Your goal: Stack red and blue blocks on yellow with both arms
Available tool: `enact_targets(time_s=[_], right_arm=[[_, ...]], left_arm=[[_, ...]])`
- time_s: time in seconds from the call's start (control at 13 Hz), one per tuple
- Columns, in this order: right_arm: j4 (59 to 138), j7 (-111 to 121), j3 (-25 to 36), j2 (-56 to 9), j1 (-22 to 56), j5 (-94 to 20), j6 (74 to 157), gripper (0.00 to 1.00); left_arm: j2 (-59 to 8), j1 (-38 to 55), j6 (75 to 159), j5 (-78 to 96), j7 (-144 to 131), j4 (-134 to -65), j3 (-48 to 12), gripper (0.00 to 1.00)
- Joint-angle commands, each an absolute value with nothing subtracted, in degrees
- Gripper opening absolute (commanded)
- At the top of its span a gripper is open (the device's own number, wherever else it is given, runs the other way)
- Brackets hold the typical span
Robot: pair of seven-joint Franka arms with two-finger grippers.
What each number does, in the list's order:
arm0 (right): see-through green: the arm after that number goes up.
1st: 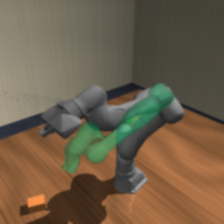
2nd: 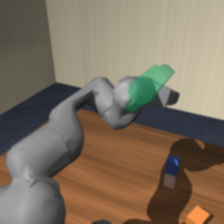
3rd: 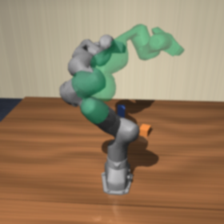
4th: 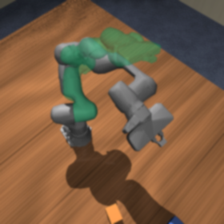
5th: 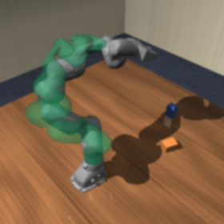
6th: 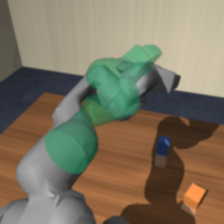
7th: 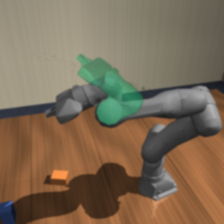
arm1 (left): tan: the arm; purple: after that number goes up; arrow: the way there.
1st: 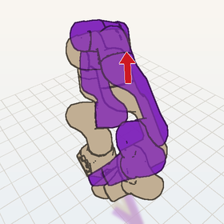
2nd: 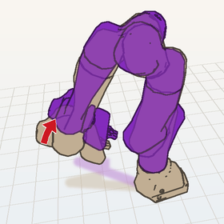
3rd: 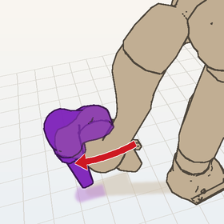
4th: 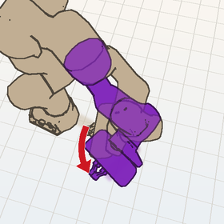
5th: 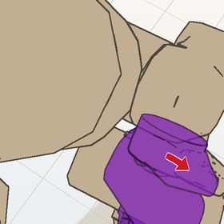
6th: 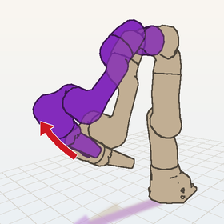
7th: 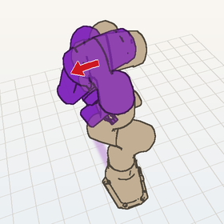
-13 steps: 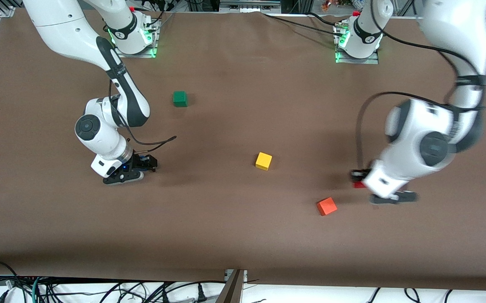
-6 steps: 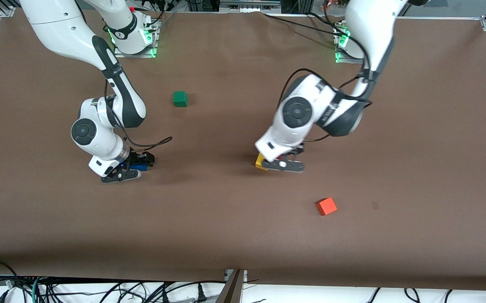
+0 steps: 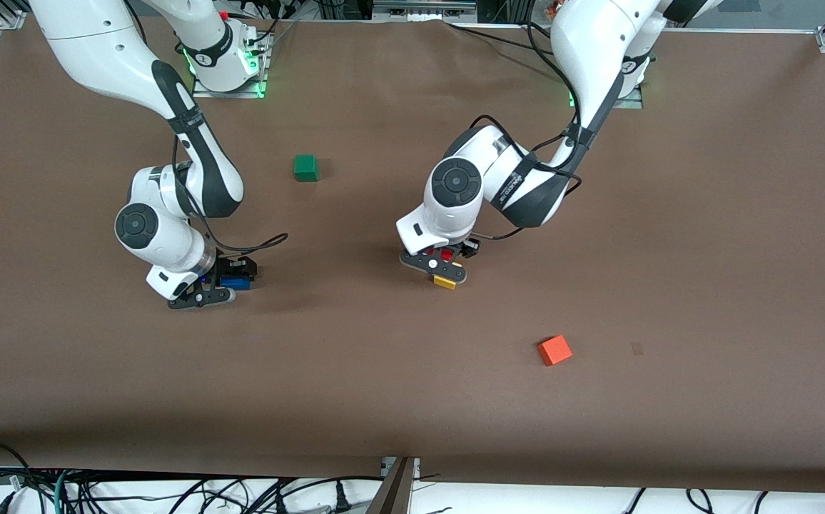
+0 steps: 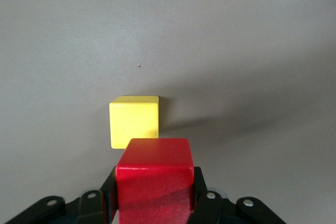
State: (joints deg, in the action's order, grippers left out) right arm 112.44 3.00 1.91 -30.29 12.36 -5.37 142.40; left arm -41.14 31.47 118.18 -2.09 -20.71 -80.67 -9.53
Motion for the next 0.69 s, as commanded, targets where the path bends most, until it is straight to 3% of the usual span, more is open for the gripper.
enact_targets(time_s=[0.0, 0.15, 0.46, 0.62], right_arm=[[112.2, 3.9, 1.8, -29.4, 12.0, -6.4, 141.2, 0.44], [111.0, 4.3, 1.7, -28.6, 12.1, -6.4, 139.7, 0.39], [99.5, 4.4, 1.5, -26.6, 12.5, -6.2, 121.7, 0.39], [94.8, 4.0, 1.4, -26.9, 12.9, -6.2, 117.0, 0.39]], left_arm=[[-43.0, 32.1, 119.1, -2.3, -17.6, -78.3, -8.5, 0.00], [-43.0, 32.0, 119.3, -2.4, -17.2, -78.2, -8.1, 0.00], [-45.1, 31.3, 119.4, -2.2, -14.3, -76.4, -7.8, 0.00], [-47.1, 31.4, 119.4, -2.4, -14.4, -74.2, -7.7, 0.00]])
